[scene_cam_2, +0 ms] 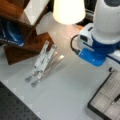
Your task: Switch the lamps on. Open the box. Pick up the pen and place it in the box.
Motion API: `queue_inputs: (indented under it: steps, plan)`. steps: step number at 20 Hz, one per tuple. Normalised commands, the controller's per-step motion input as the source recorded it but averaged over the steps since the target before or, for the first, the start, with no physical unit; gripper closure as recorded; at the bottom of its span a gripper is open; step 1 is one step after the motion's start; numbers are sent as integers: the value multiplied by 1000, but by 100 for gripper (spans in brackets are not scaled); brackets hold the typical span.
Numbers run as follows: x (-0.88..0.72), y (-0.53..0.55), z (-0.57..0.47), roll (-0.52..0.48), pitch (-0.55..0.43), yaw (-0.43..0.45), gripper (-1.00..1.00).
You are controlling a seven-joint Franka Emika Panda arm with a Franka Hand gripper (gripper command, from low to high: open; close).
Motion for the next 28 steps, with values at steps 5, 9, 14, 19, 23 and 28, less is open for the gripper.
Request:
queue_inputs:
  steps: [5,9,14,19,23,28]
  plan:
    - [-53,-491,11,131,-18,-26,-100]
    - [-47,-370,-95,84,-55,-20,-100]
    - [-58,-281,-83,103,-15,-63,100]
    - [-57,-163,-22,89,6,-35,100]
    - [-71,-94,23,87,-12,3,100]
    - [-88,-37,47,76,-15,12,100]
